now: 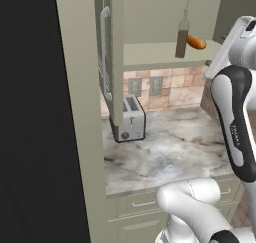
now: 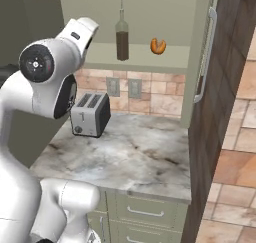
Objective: The dining table condiment station is running low on oil/vinegar bottle. Refill the condiment station by opening the cabinet and taking the oil/vinegar bottle from the cabinet and placing it on the dining table.
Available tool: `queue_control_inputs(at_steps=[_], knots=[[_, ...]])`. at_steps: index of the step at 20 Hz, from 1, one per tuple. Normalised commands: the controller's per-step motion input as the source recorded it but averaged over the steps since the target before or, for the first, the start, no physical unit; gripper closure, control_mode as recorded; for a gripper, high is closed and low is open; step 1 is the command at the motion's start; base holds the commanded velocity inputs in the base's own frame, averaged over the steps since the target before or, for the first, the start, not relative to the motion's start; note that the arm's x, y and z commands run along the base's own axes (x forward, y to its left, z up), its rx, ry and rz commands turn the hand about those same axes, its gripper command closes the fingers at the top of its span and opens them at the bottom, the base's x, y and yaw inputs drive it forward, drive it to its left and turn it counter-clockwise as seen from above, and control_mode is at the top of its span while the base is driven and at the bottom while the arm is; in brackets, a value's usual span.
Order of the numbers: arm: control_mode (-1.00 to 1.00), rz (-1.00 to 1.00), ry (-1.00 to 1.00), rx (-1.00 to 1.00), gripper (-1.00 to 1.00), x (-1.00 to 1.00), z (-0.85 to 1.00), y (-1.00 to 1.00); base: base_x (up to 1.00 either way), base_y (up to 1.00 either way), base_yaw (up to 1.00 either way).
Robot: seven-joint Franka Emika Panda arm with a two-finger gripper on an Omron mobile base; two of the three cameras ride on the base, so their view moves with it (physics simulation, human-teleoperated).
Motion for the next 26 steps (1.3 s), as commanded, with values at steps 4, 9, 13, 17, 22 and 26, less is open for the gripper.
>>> queue_control_inputs(at_steps=[4,9,13,17,22,26], knots=[[-1.0,-0.25,0.35,0.75,-1.0,0.21,0.0,-0.42,0.0,0.0,0.0],[-1.0,-0.27,0.21,0.8,-1.0,0.26,-0.03,-0.29,0.0,0.0,0.0],[-1.0,-0.3,0.05,0.76,-1.0,0.31,-0.04,-0.12,0.0,0.0,0.0],[-1.0,-0.28,0.0,0.62,-1.0,0.36,0.0,0.0,0.0,0.0,0.0],[-1.0,-0.16,0.0,0.2,-1.0,0.25,0.0,0.0,0.0,0.0,0.0],[-1.0,-0.03,-0.07,0.0,-1.0,0.12,-0.04,0.11,0.0,0.0,0.0]])
